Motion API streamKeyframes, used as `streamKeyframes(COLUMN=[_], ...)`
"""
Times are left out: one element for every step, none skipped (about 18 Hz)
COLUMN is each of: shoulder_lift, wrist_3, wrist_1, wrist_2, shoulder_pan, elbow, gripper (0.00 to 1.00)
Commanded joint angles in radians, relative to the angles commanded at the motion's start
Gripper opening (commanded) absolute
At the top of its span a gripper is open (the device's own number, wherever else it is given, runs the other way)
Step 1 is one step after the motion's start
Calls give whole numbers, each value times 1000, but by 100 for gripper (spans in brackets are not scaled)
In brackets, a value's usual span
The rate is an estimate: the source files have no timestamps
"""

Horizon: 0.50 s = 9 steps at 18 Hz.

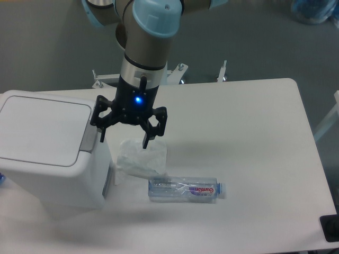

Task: Open the trash can
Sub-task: 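Lower the gripper finger onto the lid's grey button and press it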

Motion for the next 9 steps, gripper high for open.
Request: streamKeyframes(shoulder_lift=[0, 0, 0, -2, 0, 0, 0, 0, 0], wrist_3=[-11, -21, -26, -34, -41, -43, -43, -43, -43], wrist_1=[11, 14, 15, 15, 15, 15, 15, 15, 15], wrist_2=[0, 0, 2, 0, 0, 0, 0, 0, 2], shoulder_pan=[-3, -9, -17, -18, -18, -18, -20, -25, -25], elbow=[-3, -8, -11, -9, -9, -9, -9, -9, -11], gripper=[100, 100, 100, 100, 100, 100, 100, 100, 100])
